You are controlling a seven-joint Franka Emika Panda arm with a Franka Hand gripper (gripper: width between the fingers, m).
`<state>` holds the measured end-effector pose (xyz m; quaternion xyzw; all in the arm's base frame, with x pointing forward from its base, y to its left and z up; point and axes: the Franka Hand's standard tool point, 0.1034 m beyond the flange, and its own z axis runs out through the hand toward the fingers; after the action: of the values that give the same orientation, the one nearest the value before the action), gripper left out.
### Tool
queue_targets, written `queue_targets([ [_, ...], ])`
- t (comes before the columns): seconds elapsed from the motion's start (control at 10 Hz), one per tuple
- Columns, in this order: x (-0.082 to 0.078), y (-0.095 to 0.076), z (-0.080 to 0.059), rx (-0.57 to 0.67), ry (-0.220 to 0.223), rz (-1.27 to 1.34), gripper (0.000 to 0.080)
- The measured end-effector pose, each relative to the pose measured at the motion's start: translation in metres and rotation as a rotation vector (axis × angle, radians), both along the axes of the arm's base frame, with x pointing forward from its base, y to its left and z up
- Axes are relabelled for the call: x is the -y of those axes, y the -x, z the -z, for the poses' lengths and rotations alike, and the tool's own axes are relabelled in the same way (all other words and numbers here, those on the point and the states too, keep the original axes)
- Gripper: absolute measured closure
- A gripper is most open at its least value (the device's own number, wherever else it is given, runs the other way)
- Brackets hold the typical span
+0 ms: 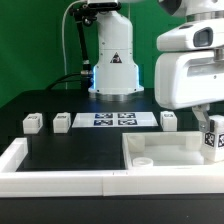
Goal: Assemble square table
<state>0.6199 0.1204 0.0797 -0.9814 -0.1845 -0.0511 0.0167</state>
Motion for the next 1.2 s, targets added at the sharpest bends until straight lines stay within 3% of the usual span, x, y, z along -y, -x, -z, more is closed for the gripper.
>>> queue_targets([
  [0.9, -0.0001, 0.0037, 0.0021, -0.03, -0.088, 1.05, 0.0506],
  [1.2, 0.0012, 0.0035, 0.0019, -0.043, -0.113, 1.22, 0.0506],
])
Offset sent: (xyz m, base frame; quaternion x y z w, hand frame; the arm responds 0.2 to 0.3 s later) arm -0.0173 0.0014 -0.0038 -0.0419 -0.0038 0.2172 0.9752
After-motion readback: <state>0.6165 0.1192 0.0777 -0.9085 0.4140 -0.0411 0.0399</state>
